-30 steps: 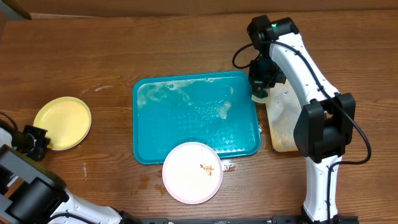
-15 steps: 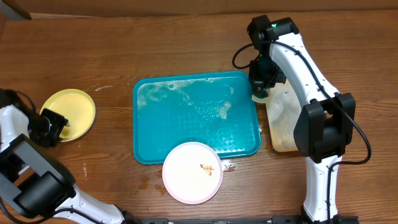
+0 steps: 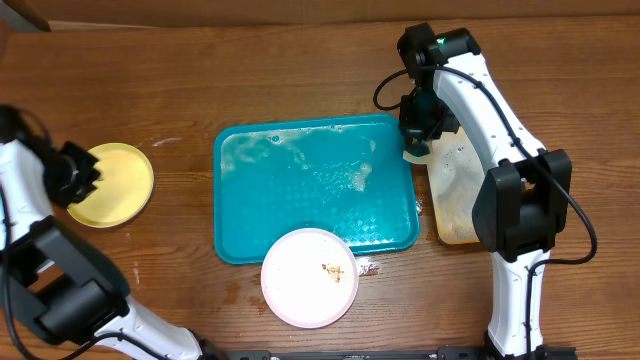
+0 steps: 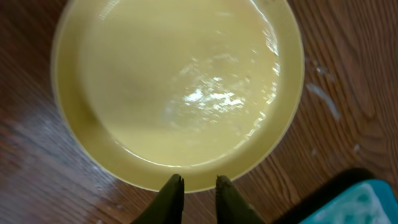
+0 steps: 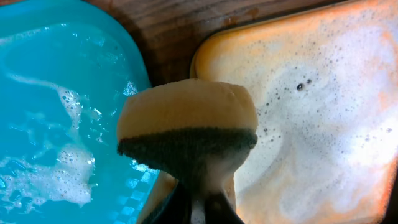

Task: Clean dirty plates on tray and stack at the side
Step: 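Move the left gripper right to the rim of the stained white plate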

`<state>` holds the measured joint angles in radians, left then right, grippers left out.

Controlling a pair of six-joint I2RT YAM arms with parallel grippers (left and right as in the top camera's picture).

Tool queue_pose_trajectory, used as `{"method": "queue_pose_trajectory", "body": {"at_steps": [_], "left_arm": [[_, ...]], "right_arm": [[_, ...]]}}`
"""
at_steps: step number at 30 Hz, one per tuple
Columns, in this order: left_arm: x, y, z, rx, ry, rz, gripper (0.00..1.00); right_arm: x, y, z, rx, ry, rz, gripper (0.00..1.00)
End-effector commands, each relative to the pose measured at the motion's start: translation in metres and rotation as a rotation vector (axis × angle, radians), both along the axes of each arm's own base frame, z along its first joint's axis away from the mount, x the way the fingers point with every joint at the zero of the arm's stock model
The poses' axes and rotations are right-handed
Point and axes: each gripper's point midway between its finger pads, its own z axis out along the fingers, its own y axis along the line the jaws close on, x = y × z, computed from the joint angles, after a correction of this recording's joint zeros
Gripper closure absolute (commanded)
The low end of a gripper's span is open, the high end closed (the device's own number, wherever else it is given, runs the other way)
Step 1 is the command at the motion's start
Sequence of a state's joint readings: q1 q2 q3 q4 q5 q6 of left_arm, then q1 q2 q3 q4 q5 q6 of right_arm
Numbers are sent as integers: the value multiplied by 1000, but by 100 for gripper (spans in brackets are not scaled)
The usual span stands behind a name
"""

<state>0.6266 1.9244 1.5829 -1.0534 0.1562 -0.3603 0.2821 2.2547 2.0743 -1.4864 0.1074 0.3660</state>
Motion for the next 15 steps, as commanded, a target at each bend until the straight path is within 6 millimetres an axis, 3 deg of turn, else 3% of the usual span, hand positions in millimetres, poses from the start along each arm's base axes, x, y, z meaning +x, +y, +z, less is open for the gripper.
{"method": "queue_pose_trajectory", "body": {"at_steps": [1,4,6,9,12,15], "left_arm": [[30,-48,17,39,-54,-269,70],[51,-105,17,61,-59,-495,69],[60,-148,17,87,-55,-659,83],[66,-206,16,138,-49,-890,87],[64,-245,14,185,-36,-1053,73],[57,-273,11,176,-33,-1138,60]], "right_arm": [[6,5,7,23,-29,2,96],[6,8,6,38,-29,2,96],[6,8,6,41,-28,2,96],[6,9,6,44,-27,2,96],[5,9,6,44,-23,2,96],[4,8,6,43,-20,6,96]]}}
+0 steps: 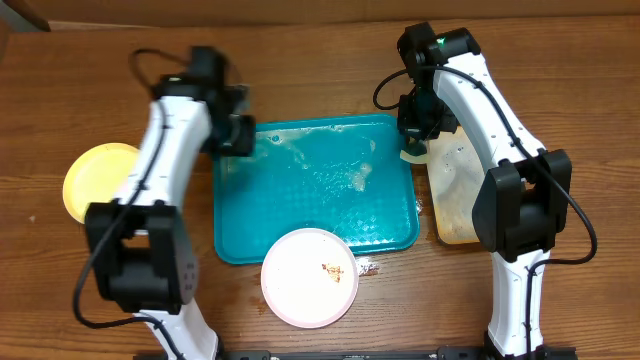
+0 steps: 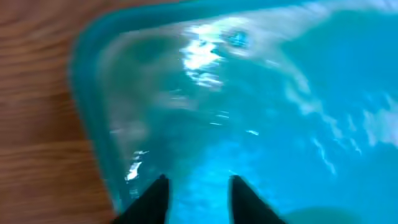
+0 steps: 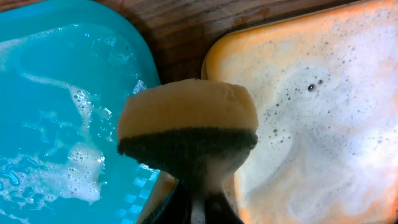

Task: Clean dirty plates on tray and stack at the side
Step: 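Move the left gripper right to the rim of the stained white plate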

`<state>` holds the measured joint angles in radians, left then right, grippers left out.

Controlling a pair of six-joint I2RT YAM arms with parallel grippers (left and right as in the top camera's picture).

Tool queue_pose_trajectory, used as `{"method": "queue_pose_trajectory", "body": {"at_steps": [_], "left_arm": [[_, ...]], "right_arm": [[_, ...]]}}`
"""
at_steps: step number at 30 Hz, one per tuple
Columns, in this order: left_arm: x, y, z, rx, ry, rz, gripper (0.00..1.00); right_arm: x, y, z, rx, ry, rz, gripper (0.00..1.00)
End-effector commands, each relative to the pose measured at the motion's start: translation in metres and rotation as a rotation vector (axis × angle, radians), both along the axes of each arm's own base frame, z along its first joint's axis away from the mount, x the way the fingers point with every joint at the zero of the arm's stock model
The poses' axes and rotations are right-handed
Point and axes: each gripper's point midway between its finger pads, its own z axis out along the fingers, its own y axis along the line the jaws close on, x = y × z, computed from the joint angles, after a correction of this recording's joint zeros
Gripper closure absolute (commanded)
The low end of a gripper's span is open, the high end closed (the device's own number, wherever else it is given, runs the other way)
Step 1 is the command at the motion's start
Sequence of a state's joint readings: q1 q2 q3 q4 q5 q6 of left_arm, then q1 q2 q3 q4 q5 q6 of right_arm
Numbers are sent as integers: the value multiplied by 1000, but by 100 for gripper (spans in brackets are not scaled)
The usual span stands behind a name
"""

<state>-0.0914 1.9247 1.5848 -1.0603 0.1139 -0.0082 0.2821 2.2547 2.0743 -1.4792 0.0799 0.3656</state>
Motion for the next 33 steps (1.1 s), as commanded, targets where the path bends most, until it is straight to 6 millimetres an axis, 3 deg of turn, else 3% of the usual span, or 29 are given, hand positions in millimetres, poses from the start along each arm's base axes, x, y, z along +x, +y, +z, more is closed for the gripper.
{"method": "queue_pose_trajectory", "body": {"at_steps": [1,7,11,13,16,17,21,26,29,33], "left_arm": [[-3,-6,10,46,-31,-100,59],[-34,-16,-18,35,76,-130,57],[-56,-28,-35,-16,149,-121,31],[-63,-30,-38,11,162,-105,32],[-70,-37,-31,54,140,-96,57],[-72,-42,-26,55,128,-95,60],[-82,-62,-9,50,81,-141,44],[-103,-71,3,71,52,-169,41],[-115,-68,-3,74,63,-175,37],[-134,-62,-27,80,121,-175,37]], "right_arm": [[4,3,7,15,-20,6,96],[2,3,7,14,-14,17,96],[1,3,7,14,-6,28,96],[0,3,7,14,-6,28,96],[0,3,7,15,-6,27,96],[0,4,7,18,-5,28,96],[0,5,7,25,-2,28,96],[-2,4,7,24,5,37,96],[-2,4,7,24,6,39,96],[-3,6,7,34,10,43,96]]}}
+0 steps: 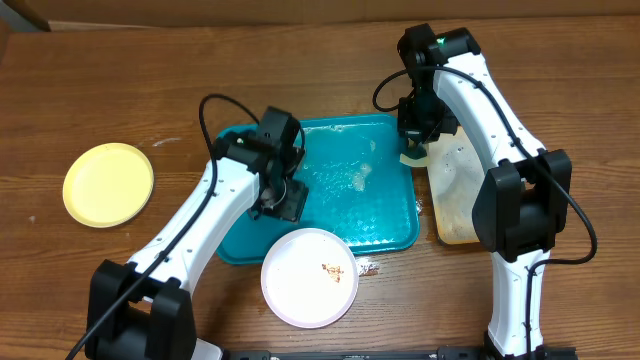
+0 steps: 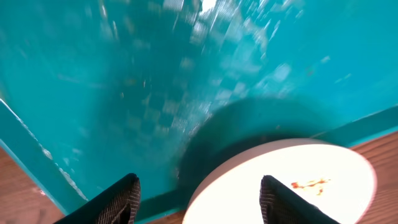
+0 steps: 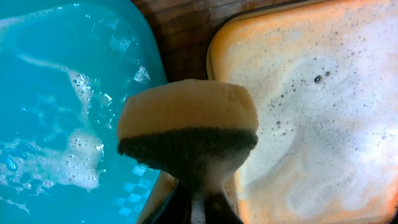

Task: Clean dirty plates on tray and stack at the side
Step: 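Move the left gripper right to the rim of the stained white plate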

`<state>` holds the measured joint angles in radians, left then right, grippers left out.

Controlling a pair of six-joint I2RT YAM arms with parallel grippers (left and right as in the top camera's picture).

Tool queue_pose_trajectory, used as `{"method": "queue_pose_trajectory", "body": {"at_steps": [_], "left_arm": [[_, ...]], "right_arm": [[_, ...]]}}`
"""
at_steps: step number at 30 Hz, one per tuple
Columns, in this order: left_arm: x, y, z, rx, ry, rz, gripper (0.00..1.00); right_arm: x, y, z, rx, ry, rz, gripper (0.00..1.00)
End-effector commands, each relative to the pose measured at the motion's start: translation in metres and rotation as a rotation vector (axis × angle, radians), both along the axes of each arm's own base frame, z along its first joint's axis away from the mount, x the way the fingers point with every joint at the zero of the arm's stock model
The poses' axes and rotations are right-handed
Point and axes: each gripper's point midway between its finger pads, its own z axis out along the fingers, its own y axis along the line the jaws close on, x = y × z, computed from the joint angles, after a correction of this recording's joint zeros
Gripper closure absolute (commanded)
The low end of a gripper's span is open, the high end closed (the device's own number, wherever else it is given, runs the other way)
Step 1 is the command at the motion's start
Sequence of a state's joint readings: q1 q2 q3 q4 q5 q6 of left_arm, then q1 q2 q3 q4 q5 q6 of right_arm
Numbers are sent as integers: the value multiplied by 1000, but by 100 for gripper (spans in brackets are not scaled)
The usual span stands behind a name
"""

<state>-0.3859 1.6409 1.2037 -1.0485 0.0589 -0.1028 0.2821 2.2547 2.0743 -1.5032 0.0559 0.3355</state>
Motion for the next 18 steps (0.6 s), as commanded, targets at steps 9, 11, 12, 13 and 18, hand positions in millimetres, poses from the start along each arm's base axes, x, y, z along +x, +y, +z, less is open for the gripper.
{"method": "queue_pose_trajectory", "body": {"at_steps": [9,11,12,13,18], "left_arm": [[-37,8,-41,0,108,21,41],[-42,7,-45,-7,119,10,45],[-43,7,-47,-12,123,8,45],[-45,5,-50,-22,129,6,48],[-58,0,-64,-72,159,4,56]], "right_arm": [[3,3,7,16,-17,13,96],[3,3,7,16,-17,13,96],[3,3,7,16,-17,13,96],[3,3,7,16,-17,13,96],[3,3,7,16,-17,13,96]]}}
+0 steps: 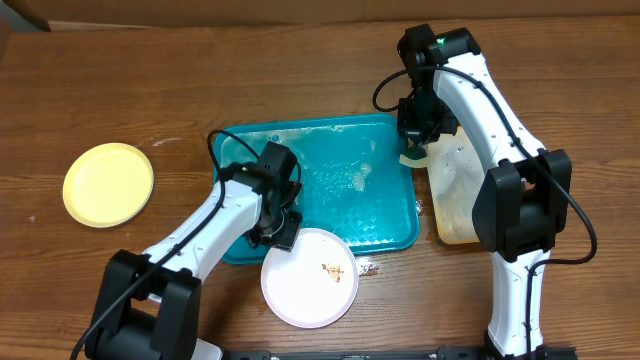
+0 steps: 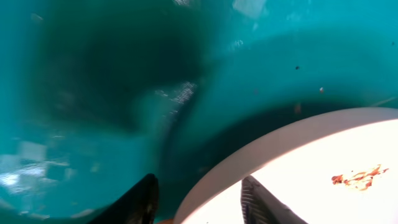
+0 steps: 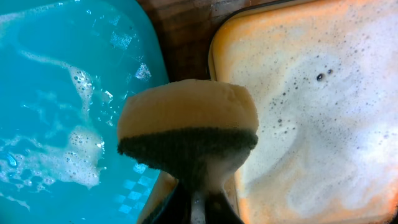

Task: Clean dirty plates on tray and stack at the side
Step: 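Move the left gripper right to the rim of the stained white plate, then grip the white plate rim with the left gripper and drag it onto the tray center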

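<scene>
A white plate (image 1: 309, 277) with red food smears (image 2: 356, 178) lies at the front edge of the wet teal tray (image 1: 330, 215), overlapping its rim. My left gripper (image 1: 279, 232) is open, its fingers straddling the plate's back rim (image 2: 261, 155). A clean yellow plate (image 1: 108, 184) rests at the far left. My right gripper (image 1: 414, 145) is shut on a yellow sponge (image 3: 187, 124) with a dark scrub side, held over the tray's right edge beside the soapy orange basin (image 3: 311, 112).
Foam patches (image 1: 360, 178) lie on the tray's middle and back. Small crumbs (image 1: 366, 267) sit on the wood next to the white plate. The orange basin (image 1: 455, 195) stands right of the tray.
My left gripper has dropped from above the tray's front part to the white plate's back rim, its open fingers now on either side of that rim. The right gripper and sponge have not moved.
My left gripper was at the yellow plate on the far left, nearly shut. Then it hung over the tray's back left corner, then opened wide over the tray's front, and now straddles the white plate's rim. The right gripper held the sponge by the basin throughout.
</scene>
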`<state>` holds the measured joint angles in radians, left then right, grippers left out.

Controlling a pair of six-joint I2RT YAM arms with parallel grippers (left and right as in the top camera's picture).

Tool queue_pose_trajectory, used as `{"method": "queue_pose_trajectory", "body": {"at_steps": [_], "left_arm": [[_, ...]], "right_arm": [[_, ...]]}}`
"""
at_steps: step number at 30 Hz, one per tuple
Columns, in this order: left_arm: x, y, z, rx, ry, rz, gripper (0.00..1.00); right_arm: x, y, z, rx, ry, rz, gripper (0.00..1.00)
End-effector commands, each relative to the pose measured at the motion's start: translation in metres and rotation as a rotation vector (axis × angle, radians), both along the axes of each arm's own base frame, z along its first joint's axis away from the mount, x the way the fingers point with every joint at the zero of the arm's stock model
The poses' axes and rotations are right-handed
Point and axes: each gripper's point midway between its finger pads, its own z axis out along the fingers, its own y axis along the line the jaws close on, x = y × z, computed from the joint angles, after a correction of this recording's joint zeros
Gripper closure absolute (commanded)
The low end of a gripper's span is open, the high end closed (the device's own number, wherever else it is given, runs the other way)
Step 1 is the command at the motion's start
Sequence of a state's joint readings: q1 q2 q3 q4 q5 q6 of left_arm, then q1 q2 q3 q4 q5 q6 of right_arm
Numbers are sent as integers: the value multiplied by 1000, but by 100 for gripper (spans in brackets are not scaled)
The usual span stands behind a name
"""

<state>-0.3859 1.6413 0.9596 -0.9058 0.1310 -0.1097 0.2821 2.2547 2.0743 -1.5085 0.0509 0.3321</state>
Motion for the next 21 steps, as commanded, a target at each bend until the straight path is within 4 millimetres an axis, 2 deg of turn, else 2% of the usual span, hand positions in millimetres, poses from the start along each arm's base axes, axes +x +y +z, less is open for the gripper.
{"method": "queue_pose_trajectory", "body": {"at_steps": [1,3,6,10,15,21], "left_arm": [[-15,-5,-9,-46,43,3,54],[-19,-4,-13,-47,49,3,59],[-20,-4,-16,-48,48,5,96],[-13,-5,-16,-49,24,44,96],[9,7,-18,33,-59,227,96],[36,15,-17,26,-143,422,96]], "right_arm": [[4,3,7,12,-24,10,96],[4,3,7,12,-24,10,96],[4,3,7,12,-21,10,96],[3,3,7,11,-18,10,96],[2,2,7,9,-13,10,96],[2,3,7,13,-11,27,96]]}}
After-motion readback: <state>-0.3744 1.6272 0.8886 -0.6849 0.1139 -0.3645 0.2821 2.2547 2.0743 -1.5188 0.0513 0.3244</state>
